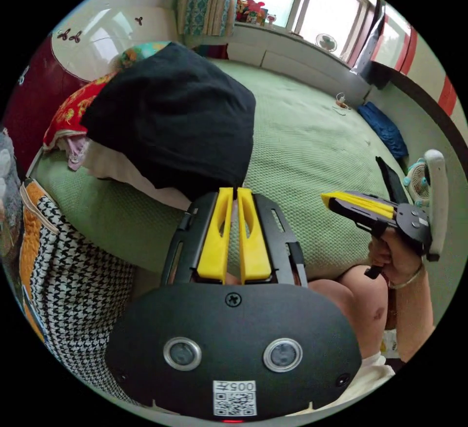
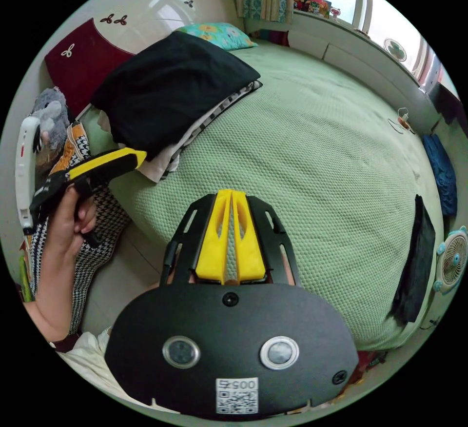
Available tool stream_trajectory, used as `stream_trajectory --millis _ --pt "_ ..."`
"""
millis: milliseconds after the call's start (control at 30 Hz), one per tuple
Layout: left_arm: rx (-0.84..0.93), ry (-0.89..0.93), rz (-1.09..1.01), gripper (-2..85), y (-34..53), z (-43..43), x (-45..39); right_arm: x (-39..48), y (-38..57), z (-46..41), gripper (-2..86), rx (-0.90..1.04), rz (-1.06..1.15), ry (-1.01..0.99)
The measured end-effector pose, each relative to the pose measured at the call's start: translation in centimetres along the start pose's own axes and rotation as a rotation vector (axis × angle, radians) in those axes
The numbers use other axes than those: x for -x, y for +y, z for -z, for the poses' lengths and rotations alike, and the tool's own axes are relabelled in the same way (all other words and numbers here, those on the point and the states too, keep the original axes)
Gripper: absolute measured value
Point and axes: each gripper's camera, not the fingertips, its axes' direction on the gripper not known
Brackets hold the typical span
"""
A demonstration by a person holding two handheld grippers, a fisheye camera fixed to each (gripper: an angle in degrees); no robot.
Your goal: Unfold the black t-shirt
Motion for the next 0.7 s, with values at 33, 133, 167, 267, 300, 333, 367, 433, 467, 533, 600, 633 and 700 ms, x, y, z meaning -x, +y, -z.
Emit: stream_trajectory --millis 33,133,167,267,300,333,367,433,467,533,600,633,700 --pt "0.001 0.015 0.0 1.3 -0.1 0.3 0.1 0.0 -1.0 0.3 0.1 -0.014 0.004 -0.018" --pt "-0.01 0.087 -0.011 0.8 -0.6 1.5 0.5 -0.4 -4.4 0.6 3.5 -0.038 -0.005 -0.078" --pt "-0.015 0.074 -0.029 0.7 -0.7 2.0 0.4 -0.5 -5.1 0.6 4.1 -0.047 -0.011 -0.09" --pt "-0.02 0.05 -0.07 0.5 -0.6 2.9 -0.4 -1.1 -8.9 -0.2 7.3 -0.031 -0.02 -0.155" --pt "-0.019 0.063 -0.076 0.5 -0.4 3.1 -0.6 -1.3 -10.3 -0.8 8.2 -0.023 -0.036 -0.19" --pt "-0.017 0.07 -0.078 0.5 -0.4 3.2 -0.7 -1.6 -11.5 -1.4 8.8 -0.01 -0.057 -0.228" --pt "-0.011 0.086 -0.083 0.5 -0.3 3.2 -1.0 -1.7 -12.1 -1.7 8.9 -0.005 -0.07 -0.247" --pt "0.0 0.096 -0.094 0.5 -0.2 3.3 -1.5 -2.2 -13.8 -3.1 8.8 0.016 -0.107 -0.297" --pt "0.006 0.099 -0.098 0.4 -0.1 3.2 -1.9 -2.3 -14.1 -3.5 8.6 0.023 -0.108 -0.306" --pt "0.014 0.113 -0.106 0.4 0.0 3.1 -2.4 -2.5 -14.7 -4.4 7.2 0.008 -0.124 -0.306" --pt "0.026 0.144 -0.12 0.4 0.0 2.9 -3.3 -2.6 -14.7 -5.0 5.7 0.011 -0.154 -0.329" --pt "0.03 0.148 -0.124 0.4 -0.1 2.8 -3.6 -2.8 -14.6 -5.5 4.2 0.018 -0.183 -0.336" --pt "0.044 0.153 -0.136 0.5 -0.3 2.2 -4.6 -3.1 -14.5 -5.7 1.4 0.012 -0.202 -0.334"
